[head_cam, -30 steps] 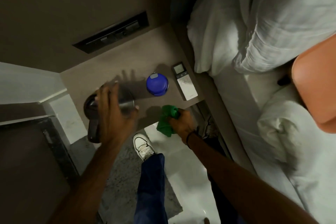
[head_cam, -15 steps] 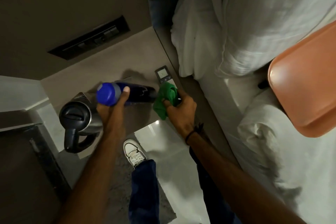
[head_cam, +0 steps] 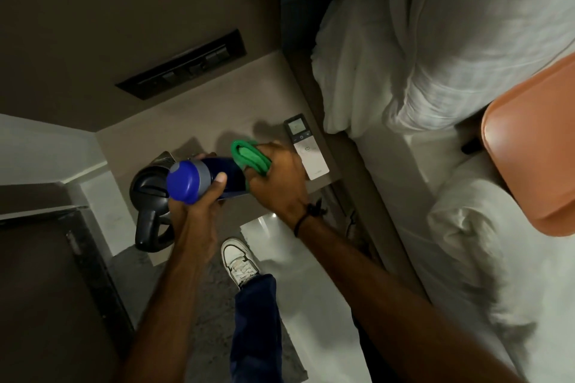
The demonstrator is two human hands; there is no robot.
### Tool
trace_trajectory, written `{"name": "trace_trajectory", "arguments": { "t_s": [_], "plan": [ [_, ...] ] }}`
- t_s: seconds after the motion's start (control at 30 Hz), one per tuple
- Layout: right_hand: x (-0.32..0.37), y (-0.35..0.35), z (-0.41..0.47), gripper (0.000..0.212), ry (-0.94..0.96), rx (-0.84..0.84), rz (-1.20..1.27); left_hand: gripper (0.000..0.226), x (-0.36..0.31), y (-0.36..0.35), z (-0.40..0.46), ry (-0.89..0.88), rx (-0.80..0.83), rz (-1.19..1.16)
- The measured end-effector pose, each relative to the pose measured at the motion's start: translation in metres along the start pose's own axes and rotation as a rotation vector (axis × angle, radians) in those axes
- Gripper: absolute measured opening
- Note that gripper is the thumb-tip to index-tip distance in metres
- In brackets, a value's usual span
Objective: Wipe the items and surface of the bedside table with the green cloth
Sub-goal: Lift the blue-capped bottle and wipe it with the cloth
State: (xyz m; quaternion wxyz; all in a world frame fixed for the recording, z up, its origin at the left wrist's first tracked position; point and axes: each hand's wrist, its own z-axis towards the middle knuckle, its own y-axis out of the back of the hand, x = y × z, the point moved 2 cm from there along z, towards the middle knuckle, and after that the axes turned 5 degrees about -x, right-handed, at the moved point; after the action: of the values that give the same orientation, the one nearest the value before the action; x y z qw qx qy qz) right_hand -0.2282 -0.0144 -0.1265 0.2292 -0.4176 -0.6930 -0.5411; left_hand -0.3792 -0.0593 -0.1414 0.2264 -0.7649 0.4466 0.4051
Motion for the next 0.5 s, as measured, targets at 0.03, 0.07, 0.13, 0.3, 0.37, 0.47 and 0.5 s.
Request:
{"name": "trace_trajectory", "arguments": {
  "t_s": [0.03, 0.07, 0.13, 0.3, 0.37, 0.47, 0.5],
  "plan": [
    [0.0, 0.0, -0.003, 0.024, 0.016, -0.02, 0.033, 0.08, -0.003, 0.002, 0.001, -0.018, 0.016, 0.013],
    [-0.006, 0.0, -0.001, 0.024, -0.018, -0.023, 0.048, 0.075, -0.004, 0.004, 0.003, -0.035, 0.03, 0.04],
    [-0.023, 0.001, 0.01, 0.029, -0.163, 0.017, 0.001, 0.063, -0.004, 0.006, 0.007, -0.084, 0.061, 0.14],
    [-0.017, -0.007, 0.007, 0.029, -0.087, 0.02, 0.014, 0.062, 0.0, 0.003, 0.019, -0.105, 0.095, 0.288],
    [-0.009, -0.004, 0.0, 0.029, -0.042, -0.046, 0.16, 0.07, 0.0, 0.002, 0.022, -0.074, 0.087, 0.265],
    [-0.012, 0.0, -0.01, 0.035, -0.079, -0.041, 0.35, 0.072, -0.004, -0.006, 0.021, -0.083, 0.044, 0.199],
    [-0.015, 0.0, -0.013, 0.037, -0.066, -0.012, 0.365, 0.076, -0.004, -0.007, 0.022, -0.052, 0.023, 0.146]
  ]
}}
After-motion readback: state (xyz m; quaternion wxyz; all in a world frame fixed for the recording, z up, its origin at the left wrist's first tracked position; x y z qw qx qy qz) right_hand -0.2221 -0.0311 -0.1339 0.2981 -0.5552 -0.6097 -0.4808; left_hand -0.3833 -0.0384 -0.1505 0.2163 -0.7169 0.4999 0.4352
